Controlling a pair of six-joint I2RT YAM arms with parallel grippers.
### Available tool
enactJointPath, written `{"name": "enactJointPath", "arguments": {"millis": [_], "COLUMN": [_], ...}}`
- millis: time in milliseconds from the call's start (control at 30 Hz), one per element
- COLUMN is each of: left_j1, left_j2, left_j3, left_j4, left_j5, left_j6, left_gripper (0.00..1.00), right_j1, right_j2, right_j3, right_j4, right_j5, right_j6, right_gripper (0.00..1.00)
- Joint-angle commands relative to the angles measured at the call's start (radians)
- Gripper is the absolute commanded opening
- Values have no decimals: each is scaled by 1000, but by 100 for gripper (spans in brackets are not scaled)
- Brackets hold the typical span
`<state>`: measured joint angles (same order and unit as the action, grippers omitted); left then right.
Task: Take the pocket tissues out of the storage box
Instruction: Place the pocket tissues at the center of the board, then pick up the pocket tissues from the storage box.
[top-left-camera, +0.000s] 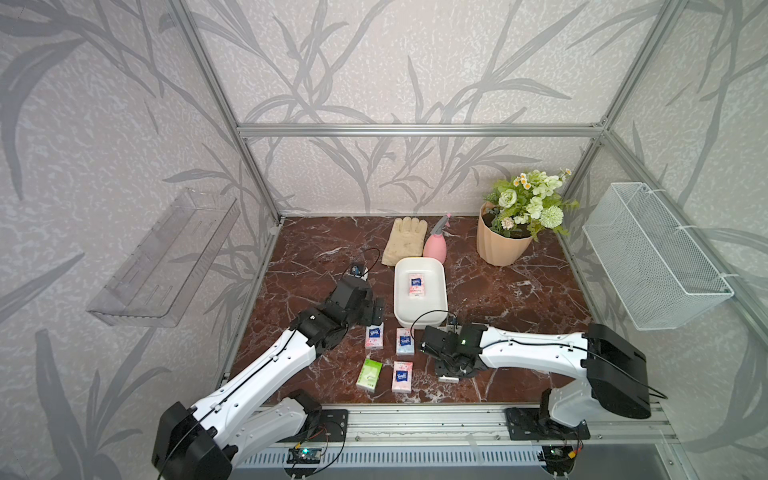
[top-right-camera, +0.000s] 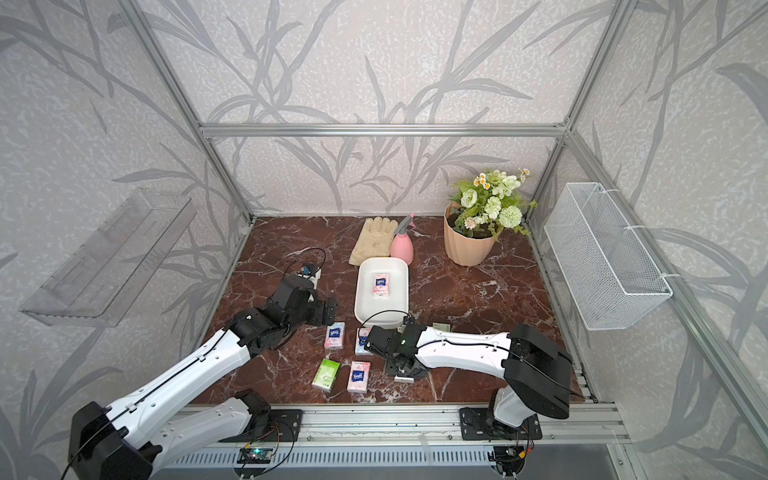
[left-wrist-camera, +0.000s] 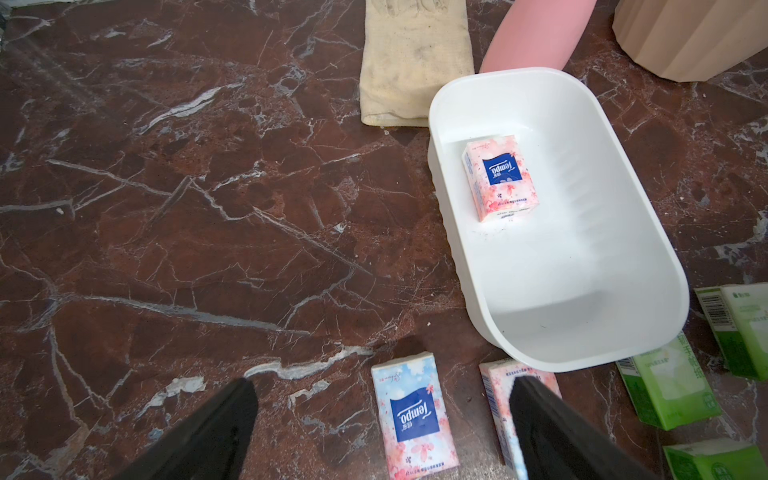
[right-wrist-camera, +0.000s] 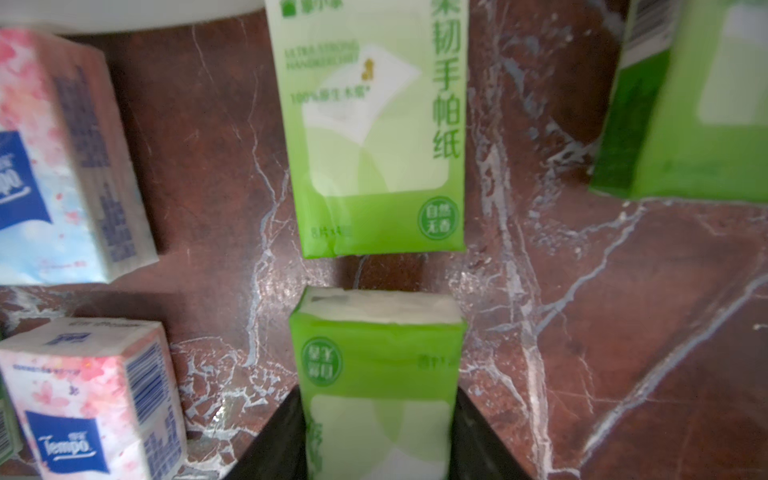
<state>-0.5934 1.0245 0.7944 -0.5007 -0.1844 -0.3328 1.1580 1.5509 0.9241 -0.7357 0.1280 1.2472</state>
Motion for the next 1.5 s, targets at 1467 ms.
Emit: {"name": "enactJointPath", "arguments": {"millis": [1467], "left_j1": [7], "left_j2": [-40], "left_j3": [-87], "left_j4": [24], "left_j5": [-35], "left_j6": [-41], "left_gripper": [100], "right_j1": [-347], "right_j2": [396], "right_j3": [726], "right_j4": [-87], "right_j5": [206], "right_j6": [-525], "right_gripper": [89]}}
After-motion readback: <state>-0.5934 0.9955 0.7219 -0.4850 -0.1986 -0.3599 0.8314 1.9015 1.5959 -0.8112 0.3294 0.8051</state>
